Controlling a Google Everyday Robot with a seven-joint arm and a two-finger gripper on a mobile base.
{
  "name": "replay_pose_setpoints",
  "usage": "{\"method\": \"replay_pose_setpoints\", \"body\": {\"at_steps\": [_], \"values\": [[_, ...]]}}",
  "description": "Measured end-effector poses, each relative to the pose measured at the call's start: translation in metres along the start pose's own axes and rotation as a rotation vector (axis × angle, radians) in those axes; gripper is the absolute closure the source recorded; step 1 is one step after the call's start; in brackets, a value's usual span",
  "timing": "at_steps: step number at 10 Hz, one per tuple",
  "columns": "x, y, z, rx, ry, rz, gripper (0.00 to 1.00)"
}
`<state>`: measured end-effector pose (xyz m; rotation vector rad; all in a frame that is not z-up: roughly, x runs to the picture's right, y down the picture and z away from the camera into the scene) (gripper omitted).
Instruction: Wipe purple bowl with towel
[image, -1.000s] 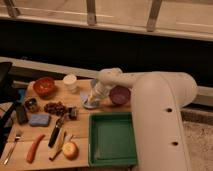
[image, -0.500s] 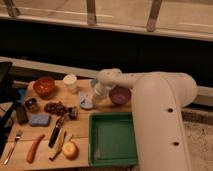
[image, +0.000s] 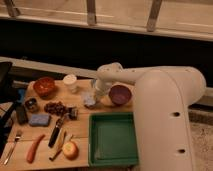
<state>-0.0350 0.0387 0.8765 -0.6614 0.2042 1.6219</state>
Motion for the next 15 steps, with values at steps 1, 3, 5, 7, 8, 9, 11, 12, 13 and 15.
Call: {"method": "replay_pose_setpoints", "body": {"at_steps": [1,3,5,7,8,9,11,12,13,15], "values": [[-0.007,0.001,-0.022,0.029,-0.032,-0.006,1.0],[-0.022,0.0,-0.057,0.094,-0.097,-0.013,1.0],[-0.043,-0.023,-0.099,0.161,-0.175,0.026,1.0],[-0.057,-0.052,-0.134,0.216,-0.236,0.08,1.0],[-0.061,-0.077,-0.152,0.245,-0.264,0.132,1.0],[-0.063,-0.096,-0.163,0.264,-0.278,0.173,1.0],[-0.058,-0.123,-0.171,0.258,-0.293,0.26,1.0],[-0.05,-0.141,-0.168,0.246,-0.297,0.321,1.0],[-0.046,-0.148,-0.161,0.236,-0.297,0.349,1.0],[-0.025,-0.16,-0.139,0.196,-0.281,0.426,1.0]]}}
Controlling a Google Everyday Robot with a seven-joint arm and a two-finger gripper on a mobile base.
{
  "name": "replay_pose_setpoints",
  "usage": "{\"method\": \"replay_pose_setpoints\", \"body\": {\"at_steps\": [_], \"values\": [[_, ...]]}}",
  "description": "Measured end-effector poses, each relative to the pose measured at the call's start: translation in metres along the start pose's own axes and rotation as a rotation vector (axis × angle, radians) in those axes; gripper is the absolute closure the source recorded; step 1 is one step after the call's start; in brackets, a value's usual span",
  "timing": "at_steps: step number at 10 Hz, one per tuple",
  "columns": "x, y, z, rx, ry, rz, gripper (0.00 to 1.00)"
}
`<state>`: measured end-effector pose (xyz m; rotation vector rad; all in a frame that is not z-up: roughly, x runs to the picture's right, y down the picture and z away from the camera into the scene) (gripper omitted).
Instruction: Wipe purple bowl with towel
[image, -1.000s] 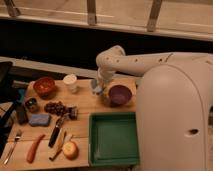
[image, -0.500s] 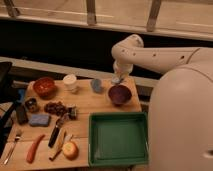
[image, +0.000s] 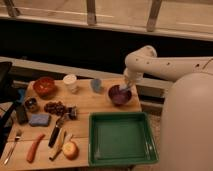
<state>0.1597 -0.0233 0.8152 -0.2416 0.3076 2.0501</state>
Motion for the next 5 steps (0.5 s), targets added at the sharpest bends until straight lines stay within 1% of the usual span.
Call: {"method": "replay_pose_setpoints", "body": {"at_steps": [1,2,3,4,5], "values": [[0.014,-0.005,0.003,-0.011,0.017,0.015,1.0],[0.03,-0.002,0.006,-0.024,0.036,0.012,1.0],[0.053,0.007,0.013,-0.045,0.066,0.005,1.0],[0.068,0.012,0.022,-0.06,0.092,0.005,1.0],[0.076,0.014,0.03,-0.07,0.114,0.004,1.0]]}}
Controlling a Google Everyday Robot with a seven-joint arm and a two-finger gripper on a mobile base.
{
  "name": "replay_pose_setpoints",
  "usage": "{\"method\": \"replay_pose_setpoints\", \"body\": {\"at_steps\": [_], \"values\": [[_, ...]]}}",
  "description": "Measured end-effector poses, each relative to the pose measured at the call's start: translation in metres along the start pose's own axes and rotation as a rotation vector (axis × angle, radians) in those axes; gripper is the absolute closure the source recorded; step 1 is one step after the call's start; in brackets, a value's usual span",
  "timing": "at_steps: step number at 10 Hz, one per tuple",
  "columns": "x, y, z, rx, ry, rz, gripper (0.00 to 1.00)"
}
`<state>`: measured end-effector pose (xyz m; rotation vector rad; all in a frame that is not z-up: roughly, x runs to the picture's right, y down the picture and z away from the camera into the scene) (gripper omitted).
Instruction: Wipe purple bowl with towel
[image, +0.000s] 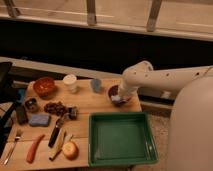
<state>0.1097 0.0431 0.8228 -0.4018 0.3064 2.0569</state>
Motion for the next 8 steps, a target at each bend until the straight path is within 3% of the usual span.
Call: {"method": "replay_pose_setpoints", "body": {"at_steps": [2,4,8], "values": [[0.004,0.014,0.015,-0.023,0.033,-0.019,1.0],[-0.007,0.019,0.021,-0.034,0.051,-0.028,1.0],[-0.013,0.02,0.022,-0.038,0.059,-0.026,1.0]]}}
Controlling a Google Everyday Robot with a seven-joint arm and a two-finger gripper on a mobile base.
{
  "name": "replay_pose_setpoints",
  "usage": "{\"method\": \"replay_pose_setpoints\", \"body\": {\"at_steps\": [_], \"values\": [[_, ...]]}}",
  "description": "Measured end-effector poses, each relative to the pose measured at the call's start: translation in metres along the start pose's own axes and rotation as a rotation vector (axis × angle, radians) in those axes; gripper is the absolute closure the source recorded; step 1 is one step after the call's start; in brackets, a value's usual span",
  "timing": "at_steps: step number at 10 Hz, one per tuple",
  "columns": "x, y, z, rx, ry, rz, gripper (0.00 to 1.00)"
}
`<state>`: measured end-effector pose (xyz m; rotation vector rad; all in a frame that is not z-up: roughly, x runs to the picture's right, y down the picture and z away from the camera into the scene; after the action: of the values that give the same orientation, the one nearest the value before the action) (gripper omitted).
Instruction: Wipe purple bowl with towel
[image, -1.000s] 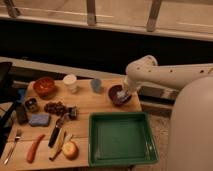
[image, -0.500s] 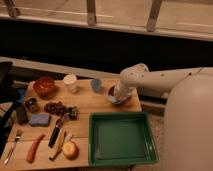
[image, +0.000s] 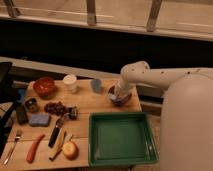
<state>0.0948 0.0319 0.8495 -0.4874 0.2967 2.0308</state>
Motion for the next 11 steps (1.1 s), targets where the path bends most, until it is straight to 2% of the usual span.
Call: {"method": "replay_pose_setpoints", "body": {"at_steps": [3,5,8,9,11], "values": [[-0.008,0.002,0.004,-0.001,-0.011,0.003,1.0],[-0.013,0.023,0.009,-0.014,-0.012,-0.033,1.0],[0.011,0.052,0.019,-0.03,0.01,-0.102,1.0],[0.018,0.055,0.021,-0.024,0.014,-0.107,1.0],[0.025,0.044,0.023,0.037,0.022,-0.107,1.0]]}}
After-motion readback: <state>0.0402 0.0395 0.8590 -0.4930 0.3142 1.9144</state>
